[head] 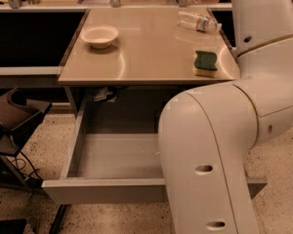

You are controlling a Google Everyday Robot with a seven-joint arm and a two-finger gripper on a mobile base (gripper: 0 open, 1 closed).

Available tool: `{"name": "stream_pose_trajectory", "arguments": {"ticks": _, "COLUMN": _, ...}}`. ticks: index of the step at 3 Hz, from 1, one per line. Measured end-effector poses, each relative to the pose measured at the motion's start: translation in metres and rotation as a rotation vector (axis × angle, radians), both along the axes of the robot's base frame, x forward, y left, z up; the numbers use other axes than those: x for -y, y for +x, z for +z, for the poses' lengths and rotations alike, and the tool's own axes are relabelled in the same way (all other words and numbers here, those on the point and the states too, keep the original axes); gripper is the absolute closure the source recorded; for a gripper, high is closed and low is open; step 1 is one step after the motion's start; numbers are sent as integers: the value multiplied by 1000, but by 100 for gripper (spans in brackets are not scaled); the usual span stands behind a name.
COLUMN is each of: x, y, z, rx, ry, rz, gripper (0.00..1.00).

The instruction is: Place pepsi can into top drawer

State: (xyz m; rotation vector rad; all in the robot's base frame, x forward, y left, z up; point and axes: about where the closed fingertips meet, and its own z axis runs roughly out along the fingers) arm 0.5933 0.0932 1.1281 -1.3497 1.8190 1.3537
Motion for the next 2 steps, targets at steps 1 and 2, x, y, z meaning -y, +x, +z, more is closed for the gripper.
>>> {"name": "stream_pose_trajectory", "arguments": {"ticks": 1, "x": -5, "y": 9, "z": -13, "rx": -56, "ry": -2, "rz": -10, "gripper": 100}}
{"name": "stream_pose_trajectory", "arguments": {"ticks": 2, "x": 6, "y": -1, "z": -24, "rx": -127, "ry": -125, "rz": -74, "gripper": 100}}
